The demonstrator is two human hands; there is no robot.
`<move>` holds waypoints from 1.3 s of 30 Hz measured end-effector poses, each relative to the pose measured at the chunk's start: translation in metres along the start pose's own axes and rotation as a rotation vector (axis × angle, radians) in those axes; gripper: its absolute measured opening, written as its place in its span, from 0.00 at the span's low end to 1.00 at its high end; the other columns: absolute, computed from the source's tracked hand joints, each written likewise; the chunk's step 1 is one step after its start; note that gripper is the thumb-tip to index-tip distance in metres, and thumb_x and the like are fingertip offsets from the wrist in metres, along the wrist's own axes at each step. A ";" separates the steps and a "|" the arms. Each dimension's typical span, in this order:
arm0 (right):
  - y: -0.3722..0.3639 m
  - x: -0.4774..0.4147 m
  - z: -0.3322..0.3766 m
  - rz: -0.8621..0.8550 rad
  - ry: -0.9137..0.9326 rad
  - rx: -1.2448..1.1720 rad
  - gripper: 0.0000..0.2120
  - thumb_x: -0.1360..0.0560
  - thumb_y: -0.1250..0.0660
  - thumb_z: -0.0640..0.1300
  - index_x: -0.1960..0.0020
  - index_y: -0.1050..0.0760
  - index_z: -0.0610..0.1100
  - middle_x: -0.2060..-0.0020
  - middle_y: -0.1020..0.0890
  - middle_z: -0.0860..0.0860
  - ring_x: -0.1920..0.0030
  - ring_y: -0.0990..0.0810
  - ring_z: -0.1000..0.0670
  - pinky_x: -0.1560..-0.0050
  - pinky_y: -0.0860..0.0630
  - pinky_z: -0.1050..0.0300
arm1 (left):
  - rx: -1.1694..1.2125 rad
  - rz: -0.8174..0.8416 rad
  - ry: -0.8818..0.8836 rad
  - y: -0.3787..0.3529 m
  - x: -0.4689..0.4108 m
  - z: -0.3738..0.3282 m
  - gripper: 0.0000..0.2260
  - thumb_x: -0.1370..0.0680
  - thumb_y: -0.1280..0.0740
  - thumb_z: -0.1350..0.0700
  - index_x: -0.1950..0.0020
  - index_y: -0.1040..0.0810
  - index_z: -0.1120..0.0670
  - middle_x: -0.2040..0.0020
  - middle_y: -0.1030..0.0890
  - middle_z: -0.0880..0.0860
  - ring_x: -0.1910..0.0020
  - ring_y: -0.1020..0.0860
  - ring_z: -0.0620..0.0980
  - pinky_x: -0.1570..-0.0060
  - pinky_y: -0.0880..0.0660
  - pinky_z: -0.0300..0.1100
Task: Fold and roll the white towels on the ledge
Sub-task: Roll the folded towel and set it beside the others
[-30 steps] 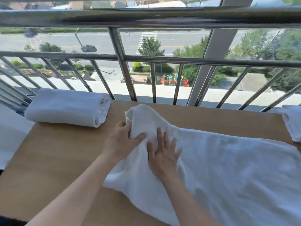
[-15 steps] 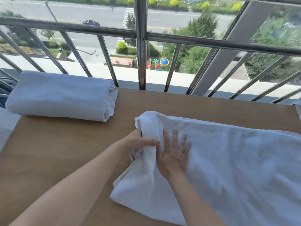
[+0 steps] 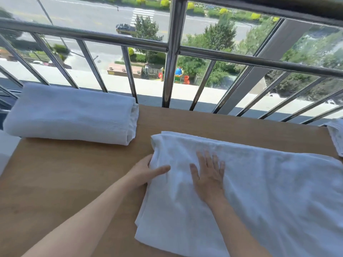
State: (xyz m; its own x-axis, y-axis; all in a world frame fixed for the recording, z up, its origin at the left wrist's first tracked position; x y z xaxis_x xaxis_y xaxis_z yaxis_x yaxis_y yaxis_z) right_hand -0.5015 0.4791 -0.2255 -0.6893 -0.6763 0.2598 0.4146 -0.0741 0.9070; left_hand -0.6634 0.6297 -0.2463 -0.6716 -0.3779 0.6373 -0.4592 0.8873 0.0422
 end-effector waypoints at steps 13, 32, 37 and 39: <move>0.035 -0.084 0.071 -0.202 0.145 0.073 0.09 0.21 0.41 0.37 0.44 0.25 0.42 0.47 0.26 0.44 0.45 0.28 0.41 0.45 0.39 0.51 | 0.285 0.005 -0.108 -0.022 0.044 0.026 0.17 0.28 0.24 0.40 0.41 0.19 0.40 0.44 0.15 0.46 0.45 0.16 0.48 0.50 0.20 0.41; 0.043 -0.080 0.051 -0.183 0.240 -0.294 0.04 0.19 0.41 0.45 0.52 0.31 0.47 0.59 0.23 0.52 0.53 0.25 0.44 0.53 0.37 0.52 | 0.186 -0.086 -0.251 -0.028 0.078 0.015 0.12 0.22 0.31 0.43 0.39 0.20 0.41 0.44 0.15 0.47 0.45 0.16 0.50 0.44 0.20 0.52; 0.024 -0.084 0.048 0.131 0.210 -0.154 0.08 0.18 0.40 0.49 0.45 0.26 0.47 0.55 0.20 0.52 0.48 0.24 0.46 0.52 0.34 0.52 | -0.064 0.130 0.029 -0.043 0.097 0.056 0.13 0.22 0.30 0.42 0.38 0.22 0.39 0.42 0.17 0.38 0.43 0.19 0.39 0.39 0.23 0.46; 0.019 -0.089 0.049 0.194 0.218 -0.097 0.07 0.20 0.38 0.47 0.45 0.24 0.50 0.54 0.19 0.51 0.49 0.24 0.46 0.49 0.30 0.52 | -0.172 0.071 0.005 -0.042 0.104 0.061 0.09 0.20 0.34 0.46 0.40 0.22 0.41 0.45 0.17 0.39 0.47 0.18 0.40 0.43 0.22 0.46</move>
State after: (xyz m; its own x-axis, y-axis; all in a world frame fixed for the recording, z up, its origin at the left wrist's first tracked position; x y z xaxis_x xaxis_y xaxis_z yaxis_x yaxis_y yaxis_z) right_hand -0.4615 0.5735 -0.2146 -0.4522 -0.8251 0.3387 0.5884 0.0094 0.8085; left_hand -0.7493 0.5367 -0.2282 -0.6959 -0.3120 0.6468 -0.3045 0.9439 0.1276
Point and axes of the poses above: each hand's wrist, its own x-axis away from the middle knuckle, its own y-axis out of the back of the hand, z = x × y, the point moved 9 cm from there along -x, towards the middle knuckle
